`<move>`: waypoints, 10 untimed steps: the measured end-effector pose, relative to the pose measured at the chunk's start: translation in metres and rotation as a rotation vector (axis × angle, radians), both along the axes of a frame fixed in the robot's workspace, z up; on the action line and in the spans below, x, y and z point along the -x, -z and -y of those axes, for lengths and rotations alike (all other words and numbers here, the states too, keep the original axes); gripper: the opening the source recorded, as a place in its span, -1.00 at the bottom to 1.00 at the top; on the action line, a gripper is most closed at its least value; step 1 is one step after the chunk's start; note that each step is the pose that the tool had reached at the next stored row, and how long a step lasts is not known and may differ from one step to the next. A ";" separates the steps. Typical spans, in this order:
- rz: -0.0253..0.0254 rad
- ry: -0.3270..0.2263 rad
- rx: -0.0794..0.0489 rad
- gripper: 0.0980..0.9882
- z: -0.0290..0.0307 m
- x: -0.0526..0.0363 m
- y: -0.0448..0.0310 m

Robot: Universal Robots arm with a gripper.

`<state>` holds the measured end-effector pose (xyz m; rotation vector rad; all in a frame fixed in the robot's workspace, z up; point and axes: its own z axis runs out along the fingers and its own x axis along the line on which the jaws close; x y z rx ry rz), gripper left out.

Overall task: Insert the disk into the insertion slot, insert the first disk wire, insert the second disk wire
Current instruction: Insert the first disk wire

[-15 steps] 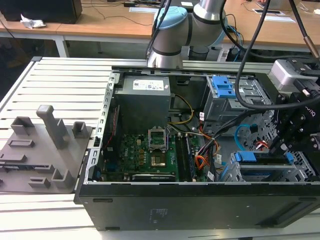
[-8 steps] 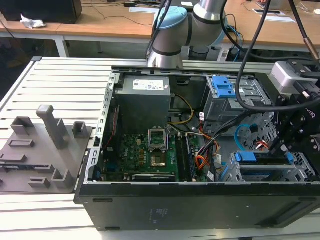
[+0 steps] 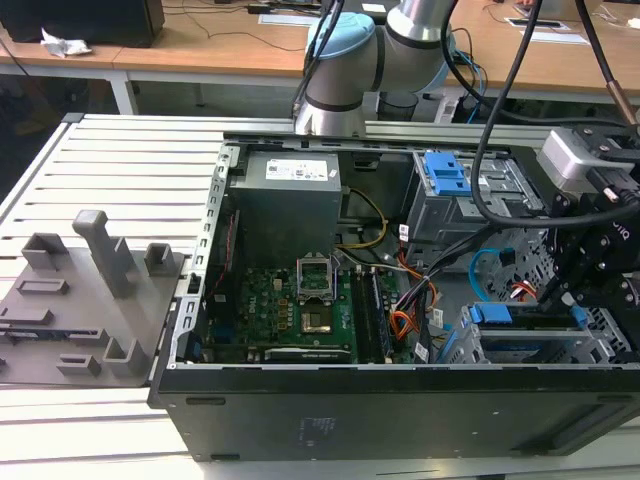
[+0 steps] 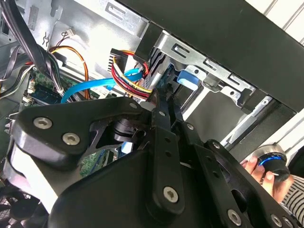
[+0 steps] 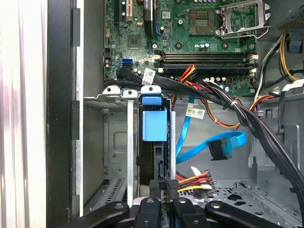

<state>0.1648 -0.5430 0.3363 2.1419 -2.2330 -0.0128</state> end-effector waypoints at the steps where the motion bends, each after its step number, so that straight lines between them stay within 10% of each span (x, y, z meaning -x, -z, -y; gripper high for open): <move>1: 0.0000 0.000 0.000 -0.85 0.0000 0.0000 0.0000; 5: 0.0000 0.000 0.000 -0.67 0.0001 0.0001 -0.0006; 10: 0.0000 0.000 0.000 -0.67 0.0000 0.0000 -0.0249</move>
